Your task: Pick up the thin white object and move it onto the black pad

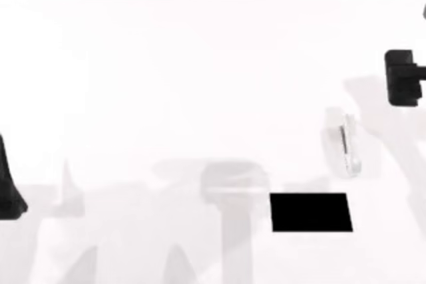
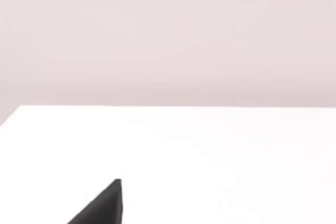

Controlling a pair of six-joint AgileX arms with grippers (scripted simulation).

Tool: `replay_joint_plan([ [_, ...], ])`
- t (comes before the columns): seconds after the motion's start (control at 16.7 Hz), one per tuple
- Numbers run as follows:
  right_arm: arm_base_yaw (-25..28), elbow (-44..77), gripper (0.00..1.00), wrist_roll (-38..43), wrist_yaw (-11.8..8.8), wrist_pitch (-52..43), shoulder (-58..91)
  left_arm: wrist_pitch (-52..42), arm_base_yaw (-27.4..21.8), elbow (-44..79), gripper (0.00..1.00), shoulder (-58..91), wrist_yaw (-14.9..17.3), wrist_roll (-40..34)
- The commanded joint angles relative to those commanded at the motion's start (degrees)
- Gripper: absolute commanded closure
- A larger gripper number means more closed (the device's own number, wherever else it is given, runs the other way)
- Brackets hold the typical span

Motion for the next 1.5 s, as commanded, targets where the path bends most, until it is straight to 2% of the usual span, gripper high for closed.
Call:
replay_joint_plan([
  [0.36, 4.2, 22.1, 0.00, 4.0, -0.2, -15.9, 25.2, 0.0, 0.0, 0.0, 0.00, 0.0, 0.0, 0.0],
  [0.66, 5.7, 30.4, 0.00, 5.4, -0.5, -20.9, 33.8, 0.0, 0.0, 0.0, 0.00, 0.0, 0.0, 0.0],
  [1.08, 5.5, 29.4, 0.00, 5.3, -0.5, -19.8, 33.9, 0.0, 0.0, 0.0, 0.00, 0.0, 0.0, 0.0],
  [1.5, 5.8, 18.2, 0.00, 5.6, -0.5, -3.7, 38.3, 0.0, 0.0, 0.0, 0.00, 0.0, 0.0, 0.0],
])
